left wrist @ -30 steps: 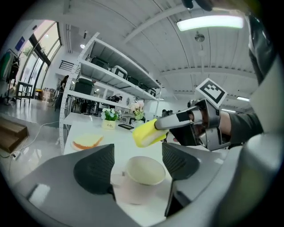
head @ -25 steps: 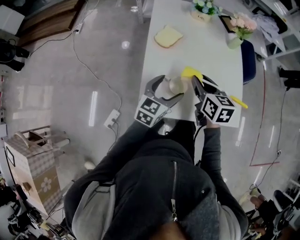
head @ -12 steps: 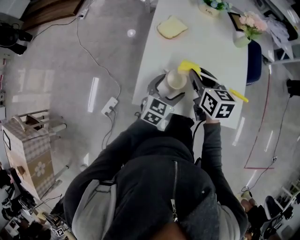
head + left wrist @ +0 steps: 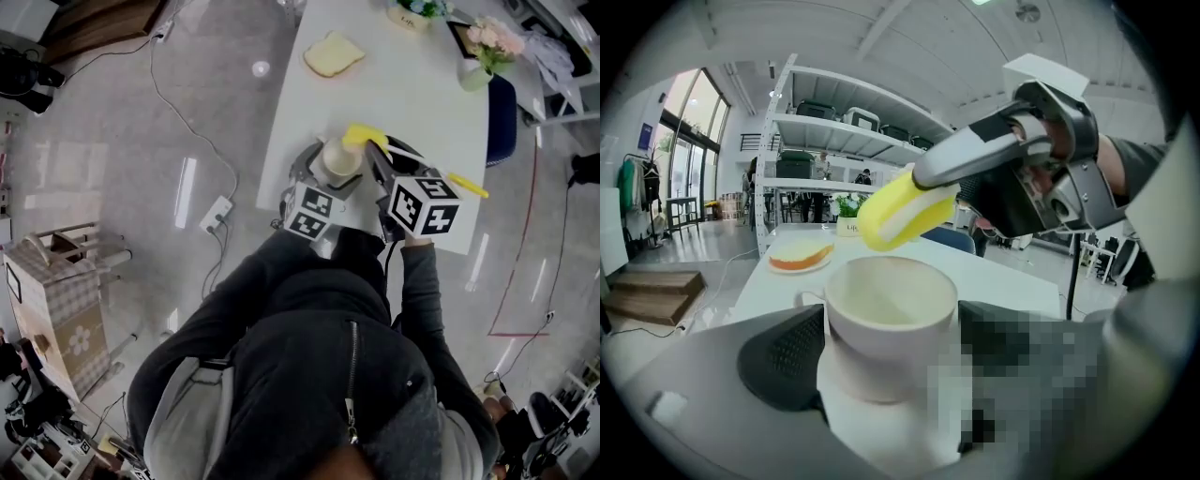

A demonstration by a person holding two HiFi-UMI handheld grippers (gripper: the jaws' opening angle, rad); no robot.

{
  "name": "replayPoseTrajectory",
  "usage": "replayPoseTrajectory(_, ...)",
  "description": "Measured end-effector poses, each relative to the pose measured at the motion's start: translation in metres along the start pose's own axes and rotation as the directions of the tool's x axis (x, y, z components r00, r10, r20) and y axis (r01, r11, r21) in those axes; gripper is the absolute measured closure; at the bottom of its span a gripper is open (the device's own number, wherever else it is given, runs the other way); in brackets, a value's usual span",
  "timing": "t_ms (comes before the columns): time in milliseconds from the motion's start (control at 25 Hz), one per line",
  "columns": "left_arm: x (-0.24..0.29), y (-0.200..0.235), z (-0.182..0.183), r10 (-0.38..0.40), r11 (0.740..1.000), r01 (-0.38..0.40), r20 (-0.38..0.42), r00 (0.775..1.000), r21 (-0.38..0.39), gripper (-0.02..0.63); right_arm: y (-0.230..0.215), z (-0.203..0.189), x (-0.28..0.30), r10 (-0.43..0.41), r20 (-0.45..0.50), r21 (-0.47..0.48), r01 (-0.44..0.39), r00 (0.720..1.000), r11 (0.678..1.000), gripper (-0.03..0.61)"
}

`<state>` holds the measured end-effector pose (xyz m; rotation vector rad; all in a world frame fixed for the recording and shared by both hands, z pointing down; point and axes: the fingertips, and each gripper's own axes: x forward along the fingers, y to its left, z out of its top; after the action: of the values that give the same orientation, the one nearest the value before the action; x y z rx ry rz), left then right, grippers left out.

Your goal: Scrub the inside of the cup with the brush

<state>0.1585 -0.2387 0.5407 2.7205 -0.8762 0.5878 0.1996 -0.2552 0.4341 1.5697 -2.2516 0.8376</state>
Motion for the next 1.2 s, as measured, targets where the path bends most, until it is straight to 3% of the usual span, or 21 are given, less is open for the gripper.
replayPoseTrajectory(320, 0.004, 0.004, -0.004, 0.012, 0.999, -0.012, 0.003, 1.000, 0.043, 0.196, 0.002, -0.006, -0.007, -0.021, -0.011, -0.023, 0.021, 1.000, 1.000, 0.431)
replayPoseTrajectory(680, 0.007, 0.000, -0.002, -0.043, 0.997, 0.044, -0.011, 0.999, 0.071, 0.199, 0.014, -0.004, -0.005, 0.038, -0.098, -0.222, -0.059, 0.994, 0.973, 0.431)
replayPoseTrajectory(920, 0.005, -0.001, -0.003, -0.058, 0.995, 0.058, -0.002, 0.998, 0.081, 0.199, 0.022, -0.006, -0.003, 0.067, -0.202, -0.381, -0.142, 0.977, 0.914, 0.436)
replayPoseTrajectory(1200, 0.005, 0.000, -0.003, -0.073, 0.994, 0.073, 0.001, 0.997, 0.087, 0.199, 0.039, -0.014, 0.008, 0.082, -0.330, -0.519, -0.253, 0.940, 0.816, 0.437)
